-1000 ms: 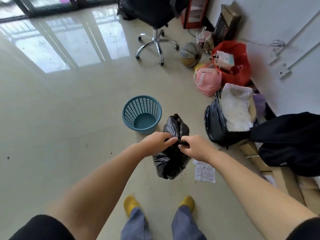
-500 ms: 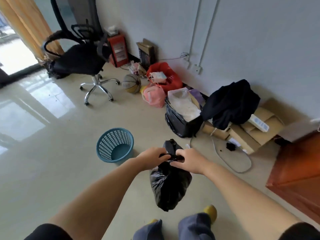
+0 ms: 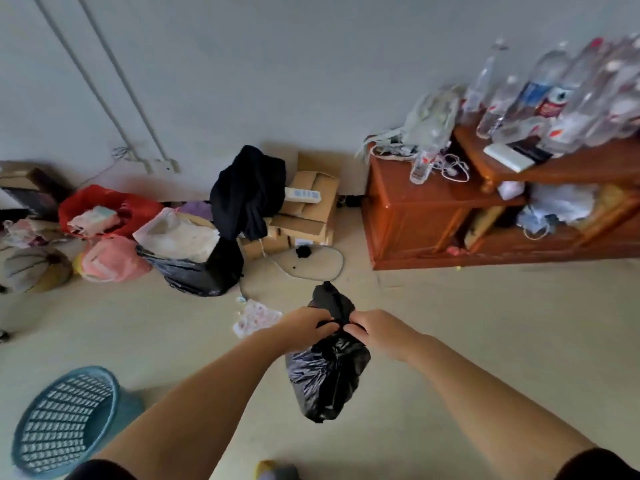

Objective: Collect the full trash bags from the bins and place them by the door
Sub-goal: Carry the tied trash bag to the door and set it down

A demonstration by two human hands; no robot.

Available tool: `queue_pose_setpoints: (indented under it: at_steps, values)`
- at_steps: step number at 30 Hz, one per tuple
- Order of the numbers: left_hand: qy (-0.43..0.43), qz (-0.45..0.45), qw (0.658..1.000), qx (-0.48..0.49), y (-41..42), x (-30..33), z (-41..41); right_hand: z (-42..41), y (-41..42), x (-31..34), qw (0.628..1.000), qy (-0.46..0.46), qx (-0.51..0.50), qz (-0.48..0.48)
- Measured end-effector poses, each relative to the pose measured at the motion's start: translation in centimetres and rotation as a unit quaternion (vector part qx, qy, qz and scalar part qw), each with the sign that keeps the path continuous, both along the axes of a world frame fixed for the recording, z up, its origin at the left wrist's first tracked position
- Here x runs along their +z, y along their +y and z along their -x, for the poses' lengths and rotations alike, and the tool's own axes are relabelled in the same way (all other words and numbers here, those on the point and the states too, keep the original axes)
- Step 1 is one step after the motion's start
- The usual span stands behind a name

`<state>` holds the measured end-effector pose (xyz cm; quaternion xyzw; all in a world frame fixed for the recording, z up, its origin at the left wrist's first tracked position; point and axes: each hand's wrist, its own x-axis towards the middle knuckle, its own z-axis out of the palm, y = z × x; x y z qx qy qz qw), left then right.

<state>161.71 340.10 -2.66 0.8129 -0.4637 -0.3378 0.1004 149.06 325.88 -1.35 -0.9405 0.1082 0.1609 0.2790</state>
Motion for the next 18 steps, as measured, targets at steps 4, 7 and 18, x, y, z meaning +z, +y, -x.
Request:
queue_pose_setpoints:
  at_steps: [4,7,18]
  values:
    - [-0.002,0.014,0.997,-0.075,-9.7,0.8,7.2,9.0,-8.2,0.5,0.998,0.006,-0.049,0.038]
    - [0.005,0.020,0.990,-0.136,-17.4,1.8,13.2,16.3,-14.1,1.3,0.994,0.006,-0.090,0.062]
    - [-0.003,0.021,0.923,-0.385,-41.6,4.7,33.0,39.1,-30.8,2.4,0.946,0.006,-0.308,0.099]
